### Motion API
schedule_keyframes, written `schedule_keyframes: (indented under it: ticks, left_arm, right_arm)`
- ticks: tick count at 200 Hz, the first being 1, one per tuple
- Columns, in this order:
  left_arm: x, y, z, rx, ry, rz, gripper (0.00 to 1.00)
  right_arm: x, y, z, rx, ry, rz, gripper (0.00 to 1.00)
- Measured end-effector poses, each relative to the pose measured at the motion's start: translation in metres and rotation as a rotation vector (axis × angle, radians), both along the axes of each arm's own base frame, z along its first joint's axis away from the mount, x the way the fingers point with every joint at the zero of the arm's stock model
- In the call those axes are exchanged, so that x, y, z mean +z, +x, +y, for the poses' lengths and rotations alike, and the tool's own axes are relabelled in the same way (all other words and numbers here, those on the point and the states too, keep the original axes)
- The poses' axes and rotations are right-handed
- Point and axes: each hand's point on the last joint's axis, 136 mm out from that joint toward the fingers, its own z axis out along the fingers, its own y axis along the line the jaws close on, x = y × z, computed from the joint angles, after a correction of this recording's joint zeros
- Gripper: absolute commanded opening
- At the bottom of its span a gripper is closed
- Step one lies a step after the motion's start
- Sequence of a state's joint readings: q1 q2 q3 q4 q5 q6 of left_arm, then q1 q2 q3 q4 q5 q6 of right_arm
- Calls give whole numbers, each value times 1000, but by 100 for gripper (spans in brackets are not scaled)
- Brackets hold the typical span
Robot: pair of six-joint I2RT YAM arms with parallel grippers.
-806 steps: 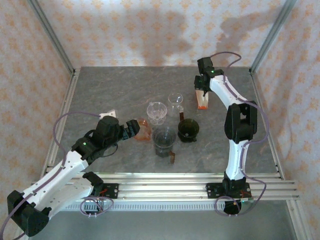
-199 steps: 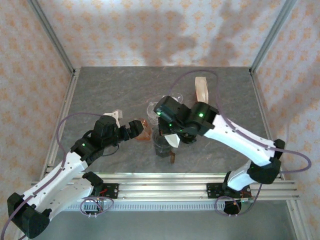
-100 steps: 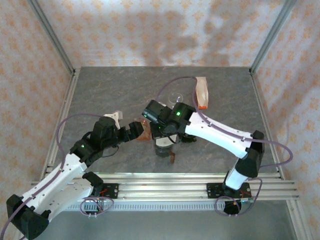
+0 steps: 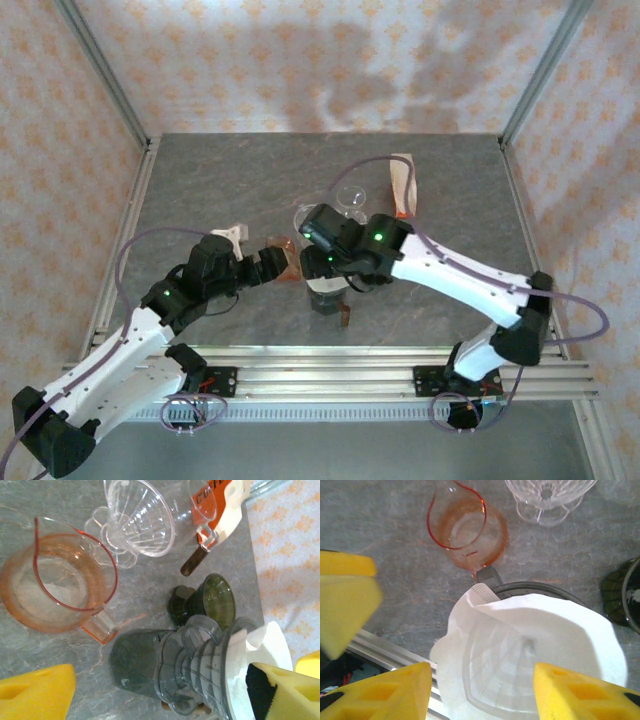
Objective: Place the coffee filter in the dripper
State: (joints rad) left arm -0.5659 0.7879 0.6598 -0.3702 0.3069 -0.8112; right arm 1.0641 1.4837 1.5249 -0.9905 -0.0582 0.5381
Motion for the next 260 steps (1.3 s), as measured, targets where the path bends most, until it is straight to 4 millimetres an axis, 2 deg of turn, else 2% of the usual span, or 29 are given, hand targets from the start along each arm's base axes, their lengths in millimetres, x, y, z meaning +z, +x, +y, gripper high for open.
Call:
schedule_keyframes:
  ticks: [32,41,64,85,105,129,151,237,260]
  left_arm:
    - [15,-8,-24,-90,4,-21,91]
    - [19,-11,-31,-120,13,-31,91]
    - [19,-19,-44,-183,47,-34,84]
    - [5,-23,-50,-221,97,-2,75]
    - [-7,-26,-49,-235,137,27,69]
    - [-11,-27,-46,-236,160,36,68]
    - [-11,-27,-45,-233,163,34,67]
    - [-17,-24,-45,-223,183,46,68]
    - [-18,-23,-45,-223,182,46,68]
  right_arm:
    - [22,-1,-23,-17,47,-80,59]
    - [23,1,-31,-27,47,-92,55]
    - [15,15,-52,-67,18,-100,50]
    - [0,23,-63,-71,-22,-79,45]
    - [-8,24,-62,-47,-42,-64,36]
    - [-13,25,-59,-21,-54,-59,26]
    - [-17,26,-59,-14,-60,-53,20]
    - [-41,22,-58,4,-99,-8,16]
    - [-43,22,-58,4,-104,-5,20]
